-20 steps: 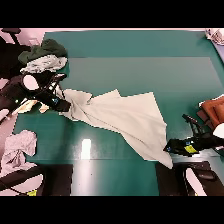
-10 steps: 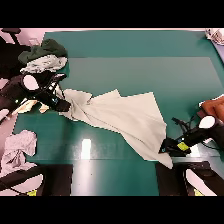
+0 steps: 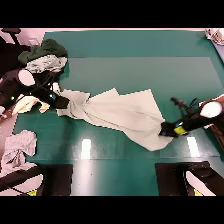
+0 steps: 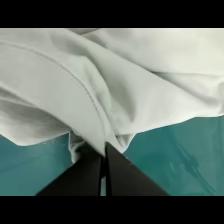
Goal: Fold the shirts.
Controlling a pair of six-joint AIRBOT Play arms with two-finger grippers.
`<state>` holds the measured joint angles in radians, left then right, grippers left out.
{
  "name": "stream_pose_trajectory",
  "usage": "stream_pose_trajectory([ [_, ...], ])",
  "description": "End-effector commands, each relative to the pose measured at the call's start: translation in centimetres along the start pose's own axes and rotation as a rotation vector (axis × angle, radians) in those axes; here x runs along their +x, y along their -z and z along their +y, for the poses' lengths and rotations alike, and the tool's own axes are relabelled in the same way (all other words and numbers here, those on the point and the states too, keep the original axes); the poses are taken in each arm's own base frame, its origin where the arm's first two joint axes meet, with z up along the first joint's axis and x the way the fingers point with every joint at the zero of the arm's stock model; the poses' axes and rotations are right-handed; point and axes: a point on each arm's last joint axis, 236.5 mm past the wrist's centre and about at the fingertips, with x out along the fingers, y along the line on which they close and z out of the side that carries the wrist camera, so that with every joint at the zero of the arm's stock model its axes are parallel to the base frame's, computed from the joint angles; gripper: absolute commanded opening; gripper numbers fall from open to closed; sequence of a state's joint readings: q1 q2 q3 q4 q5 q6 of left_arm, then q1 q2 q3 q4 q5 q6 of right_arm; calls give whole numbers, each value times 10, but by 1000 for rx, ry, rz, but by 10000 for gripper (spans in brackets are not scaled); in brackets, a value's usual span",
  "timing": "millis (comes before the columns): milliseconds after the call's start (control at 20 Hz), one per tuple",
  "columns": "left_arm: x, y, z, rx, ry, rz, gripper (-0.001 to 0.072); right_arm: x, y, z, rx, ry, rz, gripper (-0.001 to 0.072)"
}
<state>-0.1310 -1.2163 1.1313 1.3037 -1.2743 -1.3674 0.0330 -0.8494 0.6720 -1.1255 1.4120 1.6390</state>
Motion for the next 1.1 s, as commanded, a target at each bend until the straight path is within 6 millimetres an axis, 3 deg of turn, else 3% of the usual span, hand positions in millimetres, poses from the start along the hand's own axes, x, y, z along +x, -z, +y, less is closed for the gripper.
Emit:
stream_pose_trajectory([
  [0, -30, -14, -7, -51, 2, -42, 26, -60, -35, -1, 14, -24, -180, 20],
  [150, -42, -22, -14, -135, 23, -65, 26, -85, -44, 3, 3, -79, -237, 20],
  [250, -51, -26, -34, -191, 101, -80, 25, -106, -52, 24, -61, -129, -304, 20],
  [350, -84, -31, -45, -207, 116, -172, 25, -141, -54, 50, -135, -167, -378, 20],
  [450, -142, -35, -59, -211, 121, -327, 25, -190, -59, 73, -219, -155, -517, 20],
  [600, -250, -28, -78, -217, 118, -615, 24, -274, -48, 116, -361, -136, -712, 20],
  [800, -412, 3, -126, -218, 240, -1013, 25, -399, 1, 177, -558, -69, -1025, 20],
  [850, -453, 13, -141, -195, 290, -1118, 24, -430, 11, 184, -584, -32, -1127, 20],
  [950, -515, 31, -157, -151, 337, -1302, 24, -480, 18, 180, -533, 43, -1313, 20],
  [1000, -529, 32, -156, -159, 345, -1351, 24, -490, 10, 166, -448, 70, -1345, 20],
  [1050, -524, 25, -145, -203, 321, -1346, 23, -485, -6, 150, -368, 86, -1319, 20],
])
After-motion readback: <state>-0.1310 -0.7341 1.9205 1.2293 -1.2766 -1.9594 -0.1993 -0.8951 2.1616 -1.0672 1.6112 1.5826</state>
